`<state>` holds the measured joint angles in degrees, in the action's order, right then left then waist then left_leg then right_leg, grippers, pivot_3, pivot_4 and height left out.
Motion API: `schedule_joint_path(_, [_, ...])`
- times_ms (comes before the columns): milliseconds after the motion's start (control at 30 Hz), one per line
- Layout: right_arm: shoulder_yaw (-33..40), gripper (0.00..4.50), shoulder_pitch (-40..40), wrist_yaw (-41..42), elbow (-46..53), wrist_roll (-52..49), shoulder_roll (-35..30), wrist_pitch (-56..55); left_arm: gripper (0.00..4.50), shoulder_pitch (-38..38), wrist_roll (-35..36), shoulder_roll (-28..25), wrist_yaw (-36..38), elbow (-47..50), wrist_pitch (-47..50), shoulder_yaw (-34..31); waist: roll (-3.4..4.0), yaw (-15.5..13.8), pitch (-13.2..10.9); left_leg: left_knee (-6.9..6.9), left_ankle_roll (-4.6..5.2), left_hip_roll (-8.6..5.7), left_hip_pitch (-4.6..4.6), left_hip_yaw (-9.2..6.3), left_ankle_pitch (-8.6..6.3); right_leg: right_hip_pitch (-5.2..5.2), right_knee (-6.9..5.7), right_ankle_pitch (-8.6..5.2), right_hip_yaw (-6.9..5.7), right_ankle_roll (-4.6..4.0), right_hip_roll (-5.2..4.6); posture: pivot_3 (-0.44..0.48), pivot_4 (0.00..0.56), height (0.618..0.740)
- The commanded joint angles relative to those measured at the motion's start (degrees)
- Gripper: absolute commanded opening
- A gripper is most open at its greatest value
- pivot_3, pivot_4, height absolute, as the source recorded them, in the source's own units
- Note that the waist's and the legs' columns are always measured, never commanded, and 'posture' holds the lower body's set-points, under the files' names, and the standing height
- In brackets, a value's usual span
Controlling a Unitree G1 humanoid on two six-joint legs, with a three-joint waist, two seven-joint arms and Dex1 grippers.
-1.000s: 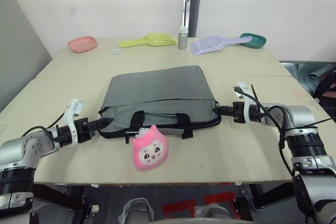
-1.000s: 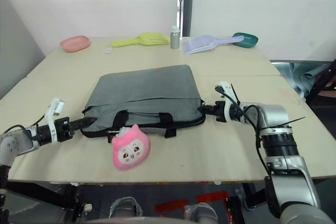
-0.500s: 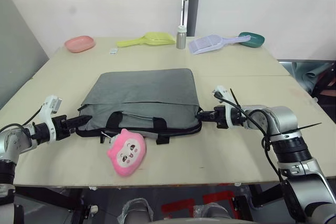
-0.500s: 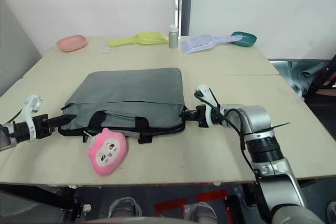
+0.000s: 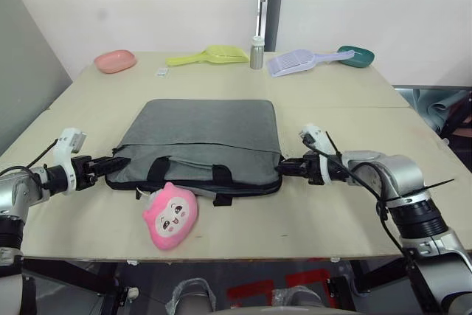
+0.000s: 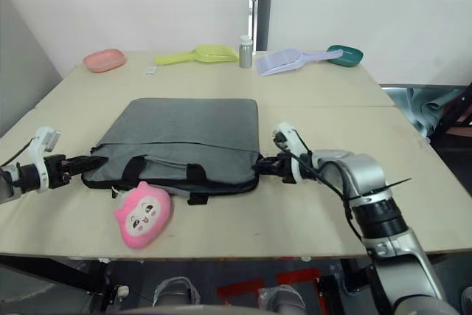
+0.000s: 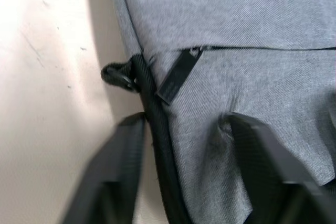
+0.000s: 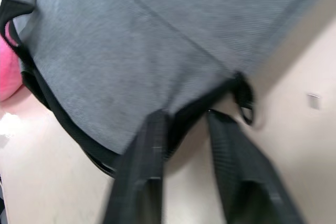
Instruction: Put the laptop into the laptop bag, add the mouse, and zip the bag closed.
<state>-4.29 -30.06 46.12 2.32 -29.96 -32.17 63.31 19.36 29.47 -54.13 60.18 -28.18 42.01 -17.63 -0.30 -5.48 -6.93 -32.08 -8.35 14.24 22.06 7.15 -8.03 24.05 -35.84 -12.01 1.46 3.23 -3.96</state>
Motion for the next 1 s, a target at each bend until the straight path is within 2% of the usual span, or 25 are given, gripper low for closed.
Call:
schedule_joint_path(33, [3.84, 2.72, -3.08, 4.12, -1.1, -1.55, -5.36, -0.99, 4.32, -2.06, 0.1, -5.12, 2.45, 4.59, -1.07, -3.39, -0.01, 0.02, -0.01, 0.02, 0.0, 0.0, -0.01, 0.0, 0.0, 0.0, 0.03, 0.0, 0.0, 0.0, 0.0, 0.0, 0.15, 0.74])
schedule_joint_path(100, [5.44, 3.4, -4.64, 6.02, -1.52, -3.27, -7.75, 0.68, 4.33, -3.95, 0.37, -7.63, 4.35, 5.64, -1.62, -4.83, -0.02, 0.09, -0.02, 0.08, 0.0, 0.0, 0.0, 0.01, 0.0, 0.0, 0.1, 0.0, -0.01, 0.0, 0.01, 0.0, 0.15, 0.74])
schedule_joint_path(133, [5.98, 3.55, -5.31, 7.54, -0.78, -4.44, -8.99, 1.08, 4.33, -4.32, 0.55, -8.78, 4.98, 5.65, -1.78, -5.82, -0.01, 0.19, -0.03, 0.13, 0.01, 0.01, -0.01, 0.01, -0.01, 0.0, 0.15, 0.0, -0.01, 0.0, 0.02, 0.0, 0.15, 0.74])
schedule_joint_path(233, [7.23, 3.55, -6.97, 10.16, 2.73, -7.39, -10.16, 0.2, 4.33, -5.77, 4.17, -10.66, 7.91, 10.6, 0.95, -9.7, -0.01, 0.15, -0.04, 0.19, 0.01, 0.03, -0.04, 0.03, -0.01, 0.0, 0.17, -0.02, -0.01, -0.01, 0.05, 0.0, 0.15, 0.74])
schedule_joint_path(367, [4.96, 3.55, -10.04, 8.34, 6.14, -8.38, -6.56, -0.15, 4.33, -12.18, 14.13, -9.78, 13.44, 26.44, 8.71, -15.45, 0.01, 0.14, -0.05, 0.15, 0.02, 0.02, -0.03, 0.07, -0.01, 0.03, 0.14, -0.02, 0.01, -0.03, 0.02, 0.0, 0.15, 0.74])
schedule_joint_path(567, [-4.16, 1.75, -11.42, 7.73, 6.53, -3.1, -2.26, -6.1, 4.33, -22.48, 19.55, -7.17, 13.99, 42.12, 12.32, -16.46, 0.05, 0.23, -0.19, 0.15, 0.02, 0.02, -0.01, 0.08, -0.01, 0.08, 0.09, -0.04, 0.01, -0.06, 0.02, 0.0, 0.15, 0.74])
schedule_joint_path(667, [-7.85, 0.6, -12.11, 8.48, 4.69, -0.87, -0.28, -9.37, 4.33, -26.85, 21.16, -5.67, 14.18, 46.96, 12.59, -17.24, 0.04, 0.36, -0.21, 0.16, 0.02, 0.02, 0.02, 0.11, -0.02, 0.1, 0.13, -0.04, 0.02, -0.05, 0.01, 0.0, 0.15, 0.74])
schedule_joint_path(733, [-10.94, 0.06, -12.53, 8.94, 2.68, 1.52, 1.21, -11.65, 4.33, -30.5, 20.94, -4.97, 14.2, 49.49, 12.26, -17.7, 0.02, 0.44, -0.24, 0.18, 0.02, 0.03, 0.07, 0.1, -0.02, 0.17, 0.13, -0.04, 0.01, -0.05, 0.03, 0.0, 0.15, 0.74])
schedule_joint_path(833, [-17.79, 0.06, -13.38, 10.04, -2.3, 7.1, 3.47, -15.92, 4.33, -36.18, 20.77, -3.51, 13.41, 51.18, 12.59, -19.1, 0.02, 0.97, -0.27, 0.19, 0.02, 0.03, 0.1, 0.12, -0.02, 0.21, 0.12, -0.04, 0.03, -0.05, 0.03, 0.0, 0.15, 0.74])
schedule_joint_path(1000, [-26.42, 0.06, -15.02, 11.05, -8.92, 16.17, 4.8, -20.98, 4.33, -38.69, 22.37, -0.54, 9.24, 49.39, 14.87, -20.48, 0.03, 1.48, -0.4, 0.17, 0.02, 0.03, 0.07, 0.11, -0.01, 0.21, 0.09, -0.04, 0.04, -0.04, 0.03, 0.0, 0.15, 0.74])
